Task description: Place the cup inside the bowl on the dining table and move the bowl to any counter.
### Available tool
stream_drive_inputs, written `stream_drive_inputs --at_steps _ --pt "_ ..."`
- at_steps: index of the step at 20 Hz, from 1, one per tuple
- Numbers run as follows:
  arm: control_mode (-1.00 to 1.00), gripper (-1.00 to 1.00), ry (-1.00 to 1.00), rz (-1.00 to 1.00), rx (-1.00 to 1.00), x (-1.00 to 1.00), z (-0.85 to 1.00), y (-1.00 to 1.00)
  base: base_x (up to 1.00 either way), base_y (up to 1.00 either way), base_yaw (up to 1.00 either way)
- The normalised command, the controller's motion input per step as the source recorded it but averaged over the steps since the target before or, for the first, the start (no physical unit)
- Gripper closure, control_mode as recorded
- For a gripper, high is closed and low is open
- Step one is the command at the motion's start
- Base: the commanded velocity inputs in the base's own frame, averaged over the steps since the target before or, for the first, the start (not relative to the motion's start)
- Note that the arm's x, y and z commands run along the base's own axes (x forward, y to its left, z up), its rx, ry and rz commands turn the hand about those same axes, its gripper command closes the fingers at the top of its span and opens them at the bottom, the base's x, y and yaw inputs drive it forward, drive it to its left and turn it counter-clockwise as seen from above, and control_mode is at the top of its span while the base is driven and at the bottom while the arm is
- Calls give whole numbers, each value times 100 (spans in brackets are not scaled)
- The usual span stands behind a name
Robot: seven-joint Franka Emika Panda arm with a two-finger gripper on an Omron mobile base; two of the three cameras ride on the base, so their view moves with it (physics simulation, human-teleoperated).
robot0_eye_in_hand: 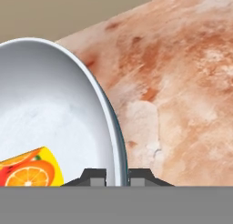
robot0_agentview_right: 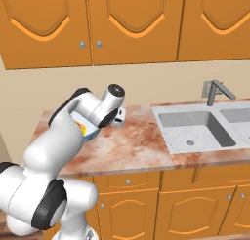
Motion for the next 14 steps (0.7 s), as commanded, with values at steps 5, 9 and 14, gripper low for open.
stream_drive_inputs --at_steps 5,9,14 --pt "-100 100 19 0 0 0 -19 1 0 0 0" --pt "-100 100 17 0 0 0 -18 1 0 0 0" --pt "-100 100 4 0 0 0 -40 0 0 0 0"
